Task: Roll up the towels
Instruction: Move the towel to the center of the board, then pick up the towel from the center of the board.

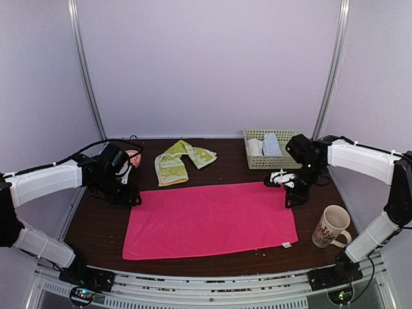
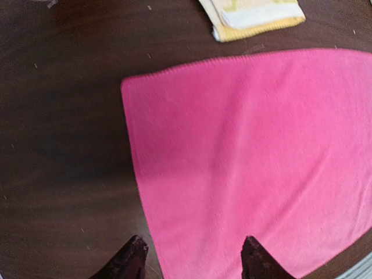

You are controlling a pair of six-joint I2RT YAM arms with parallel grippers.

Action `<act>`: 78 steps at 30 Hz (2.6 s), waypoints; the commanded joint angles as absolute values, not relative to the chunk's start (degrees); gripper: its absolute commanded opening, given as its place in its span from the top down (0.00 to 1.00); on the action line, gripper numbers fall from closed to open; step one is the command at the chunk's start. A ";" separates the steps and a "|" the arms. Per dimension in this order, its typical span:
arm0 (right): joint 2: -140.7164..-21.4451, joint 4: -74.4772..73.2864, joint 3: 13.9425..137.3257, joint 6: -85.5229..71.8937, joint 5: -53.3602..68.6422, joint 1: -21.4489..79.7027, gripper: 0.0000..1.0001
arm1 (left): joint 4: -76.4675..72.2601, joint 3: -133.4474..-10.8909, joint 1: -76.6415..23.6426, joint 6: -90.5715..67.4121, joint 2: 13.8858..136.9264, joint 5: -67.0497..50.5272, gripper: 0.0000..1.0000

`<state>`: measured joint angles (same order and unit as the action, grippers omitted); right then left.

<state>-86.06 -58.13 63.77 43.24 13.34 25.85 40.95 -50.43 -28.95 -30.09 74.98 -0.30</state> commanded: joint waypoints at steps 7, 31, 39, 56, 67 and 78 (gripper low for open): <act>-101.00 -44.45 77.04 24.42 22.01 8.01 0.56 | 16.46 -51.80 -14.18 -24.67 85.52 -5.04 0.43; -114.67 -38.18 81.97 19.93 26.03 6.94 0.66 | 13.51 -50.88 -10.66 -22.85 88.84 -3.33 0.41; -114.95 -37.81 81.84 20.02 25.73 6.88 0.88 | 13.81 -51.88 -9.97 -21.93 91.13 -5.20 0.41; -114.61 -39.02 81.04 18.47 26.05 6.86 0.76 | 15.36 -53.21 -9.38 -20.15 91.30 -6.74 0.41; -115.27 -40.04 80.46 18.78 26.28 6.86 0.78 | 16.23 -53.35 -9.06 -19.61 91.46 -7.30 0.39; -114.90 -37.80 79.79 18.67 25.13 6.69 1.00 | 17.24 -54.60 -7.84 -19.13 93.17 -9.85 0.38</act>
